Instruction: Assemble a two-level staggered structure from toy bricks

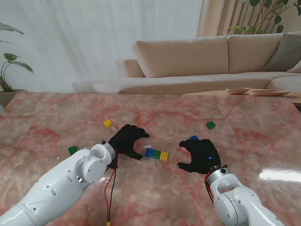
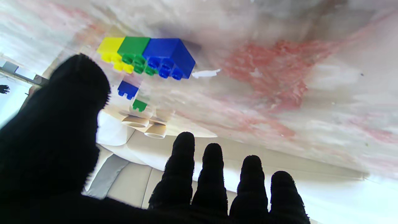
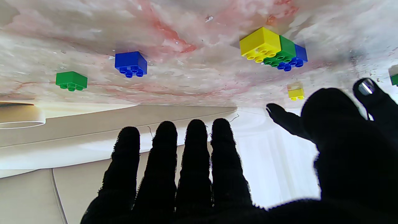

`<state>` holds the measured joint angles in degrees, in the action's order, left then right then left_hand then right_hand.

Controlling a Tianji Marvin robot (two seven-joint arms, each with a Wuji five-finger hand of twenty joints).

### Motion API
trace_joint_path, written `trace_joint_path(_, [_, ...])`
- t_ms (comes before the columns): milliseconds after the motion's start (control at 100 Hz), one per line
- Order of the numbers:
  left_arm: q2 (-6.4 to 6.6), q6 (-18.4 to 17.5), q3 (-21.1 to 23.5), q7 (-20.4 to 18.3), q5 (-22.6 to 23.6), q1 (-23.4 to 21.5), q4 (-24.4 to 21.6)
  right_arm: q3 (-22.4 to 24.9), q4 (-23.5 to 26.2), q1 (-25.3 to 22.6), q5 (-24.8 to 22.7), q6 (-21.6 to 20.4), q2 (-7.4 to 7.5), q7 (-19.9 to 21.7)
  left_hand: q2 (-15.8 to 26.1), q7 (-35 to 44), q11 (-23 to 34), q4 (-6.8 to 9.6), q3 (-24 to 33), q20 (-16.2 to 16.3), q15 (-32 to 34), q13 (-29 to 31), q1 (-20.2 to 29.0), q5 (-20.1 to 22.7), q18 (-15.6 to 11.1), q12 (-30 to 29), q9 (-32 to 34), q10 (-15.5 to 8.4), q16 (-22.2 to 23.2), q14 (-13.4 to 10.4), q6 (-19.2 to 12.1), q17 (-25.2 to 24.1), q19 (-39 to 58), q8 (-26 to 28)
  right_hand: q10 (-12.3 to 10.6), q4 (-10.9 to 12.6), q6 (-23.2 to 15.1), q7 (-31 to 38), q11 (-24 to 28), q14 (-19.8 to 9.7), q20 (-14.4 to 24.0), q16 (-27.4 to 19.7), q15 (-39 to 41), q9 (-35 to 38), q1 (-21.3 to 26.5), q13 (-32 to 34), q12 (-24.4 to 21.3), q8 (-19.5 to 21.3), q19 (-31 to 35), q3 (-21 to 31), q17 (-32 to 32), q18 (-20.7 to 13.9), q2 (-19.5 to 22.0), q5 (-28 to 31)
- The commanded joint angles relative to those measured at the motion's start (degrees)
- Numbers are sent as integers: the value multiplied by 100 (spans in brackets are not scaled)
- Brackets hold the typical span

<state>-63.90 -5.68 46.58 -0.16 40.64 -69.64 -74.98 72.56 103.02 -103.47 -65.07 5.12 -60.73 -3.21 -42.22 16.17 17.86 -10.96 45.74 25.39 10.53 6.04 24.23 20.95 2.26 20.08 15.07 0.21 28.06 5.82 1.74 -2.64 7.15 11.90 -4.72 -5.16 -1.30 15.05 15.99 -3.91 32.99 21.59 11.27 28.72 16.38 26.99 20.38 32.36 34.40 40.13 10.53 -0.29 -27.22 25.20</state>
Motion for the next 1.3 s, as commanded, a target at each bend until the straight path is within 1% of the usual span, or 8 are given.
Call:
trace_joint_path(0, [92, -17, 91, -24, 45, -137, -132, -1, 15, -22, -4, -2, 2, 96, -14, -128, -121, 105, -161, -34, -175, -184, -215, 1, -150, -55, -194, -53, -74, -219, 138, 10, -200, -58, 67, 126, -28, -24, -106, 28, 100, -32, -40, -16, -78, -102, -25, -58, -35, -78, -12, 39, -9, 10])
trace_joint_path(110, [158, -40, 473, -197, 101, -430, -447, -5, 16, -6, -18, -2, 5, 126, 89, -174, -133, 137, -281, 146, -208, -133, -171, 17, -159, -77, -199, -51, -110, -245, 156, -25, -20, -80, 67, 132, -21, -24, -111, 25, 94, -33, -44, -24, -83, -97, -28, -58, -41, -83, -8, 28, -3, 8])
trace_joint_path(200, [219, -93, 783, -391, 161, -655, -681, -17, 20, 6, -23, 5, 9, 157, 143, -189, -147, 176, -394, 529, -220, -36, -123, 30, -131, -90, -193, -44, -146, -263, 166, -104, 229, -85, 80, 134, -25, -22, -115, 29, 88, -36, -50, -33, -90, -96, -32, -57, -45, -90, -1, 30, -2, 12])
trace_joint_path(440, [332, -287, 1538, -758, 328, -1139, -1086, -71, -7, 76, -2, 52, 14, 243, 221, -208, -183, 197, -433, 640, -250, -25, -66, 43, -163, -111, -193, -47, -181, -273, 182, -116, 225, -94, 72, 141, -25, -23, -117, 21, 81, -37, -52, -34, -96, -88, -37, -57, -48, -94, -2, 32, 3, 7])
trace_joint_path(760, [419, -588, 2466, -1010, 607, -1818, -1519, -93, -69, 185, 19, 120, 16, 314, 343, -206, -197, 228, -535, 749, -249, 13, -21, 96, -174, -126, -146, -44, -198, -273, 154, -113, 225, -95, 68, 144, -28, -23, -112, 22, 80, -36, -48, -37, -100, -82, -40, -56, -38, -92, 8, 35, 7, 6])
trace_joint_path(980, [406, -612, 2739, -923, 637, -2101, -1635, -41, -204, 427, -31, 58, 44, 537, 444, -230, -279, 277, -683, 746, -348, 104, 48, 127, -270, -214, -102, -70, -337, -355, 154, -91, 154, -106, 65, 145, -23, -32, -107, 1, 85, -35, -43, -48, -92, -61, -40, -57, -16, -90, 36, 31, 3, -20])
trace_joint_path(1160, [388, -646, 2787, -879, 494, -2186, -1677, 12, -426, 768, -129, -105, 91, 833, 600, -429, -397, 344, -958, 475, -465, 48, 91, 122, -484, -674, -100, -11, -711, -511, 164, 11, -9, -211, 79, 161, 77, -108, -118, -11, 84, -35, -38, -167, 62, -48, -45, -73, -2, -27, 60, 16, -75, -221])
trace_joint_path(1290, [381, -644, 2803, -928, 335, -2212, -1702, -15, -715, 1100, -205, -199, 135, 1075, 756, -568, -401, 383, -1116, 289, -449, 0, 97, 103, -550, -732, -197, 21, -809, -550, 198, 72, -3, -287, 97, 197, 249, -447, -88, -18, 79, -36, -14, -484, 437, -50, -68, -214, 29, 417, 82, 20, -279, -571])
